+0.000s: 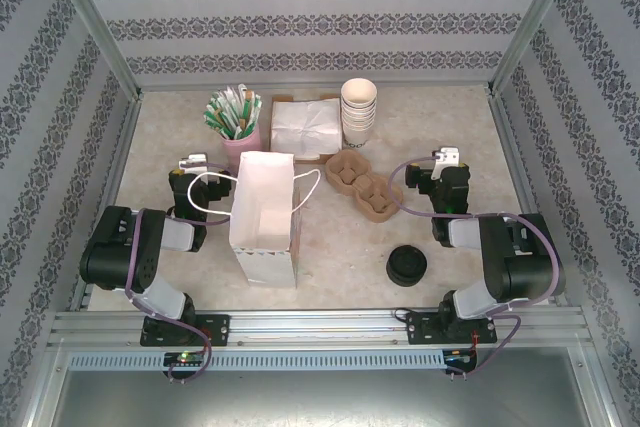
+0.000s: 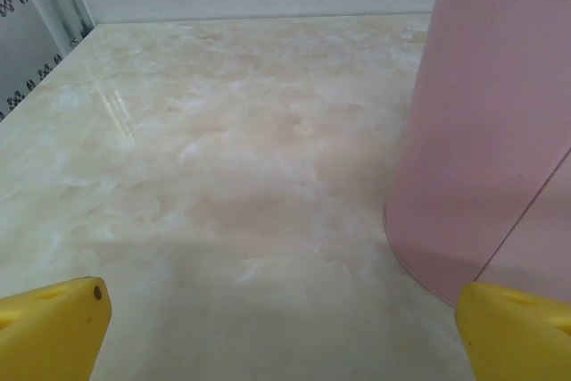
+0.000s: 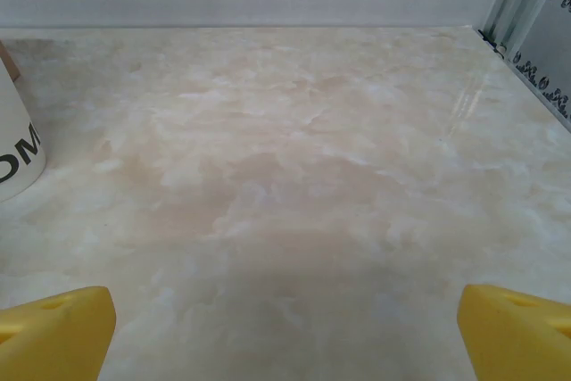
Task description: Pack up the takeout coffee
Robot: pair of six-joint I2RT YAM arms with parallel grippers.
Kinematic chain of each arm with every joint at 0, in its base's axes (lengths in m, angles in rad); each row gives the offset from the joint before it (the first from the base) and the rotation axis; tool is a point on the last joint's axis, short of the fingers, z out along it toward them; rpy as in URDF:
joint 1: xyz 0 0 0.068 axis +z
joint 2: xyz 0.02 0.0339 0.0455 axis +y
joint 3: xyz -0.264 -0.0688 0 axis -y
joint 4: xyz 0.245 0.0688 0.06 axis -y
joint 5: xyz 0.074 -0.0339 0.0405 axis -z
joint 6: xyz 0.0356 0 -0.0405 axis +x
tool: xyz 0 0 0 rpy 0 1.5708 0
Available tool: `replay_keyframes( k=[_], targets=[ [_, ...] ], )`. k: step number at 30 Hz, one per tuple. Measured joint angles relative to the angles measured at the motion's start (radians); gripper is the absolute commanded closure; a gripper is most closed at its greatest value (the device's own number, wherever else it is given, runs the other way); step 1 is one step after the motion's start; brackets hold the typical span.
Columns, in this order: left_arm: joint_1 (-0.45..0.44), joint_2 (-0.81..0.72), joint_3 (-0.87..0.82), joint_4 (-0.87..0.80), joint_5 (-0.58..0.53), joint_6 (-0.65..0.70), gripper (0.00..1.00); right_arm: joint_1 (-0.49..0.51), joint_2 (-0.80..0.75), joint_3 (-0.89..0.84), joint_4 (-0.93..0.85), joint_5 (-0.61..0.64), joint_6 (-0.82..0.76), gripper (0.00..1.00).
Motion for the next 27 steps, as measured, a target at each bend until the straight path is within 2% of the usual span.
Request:
replay_keyframes(
  k=[27],
  targets=[
    [0.0,0.0,0.0,-0.004,0.027,0.0,0.0,0.0,0.0,0.0,0.0,0.0,0.0,0.02]
  ],
)
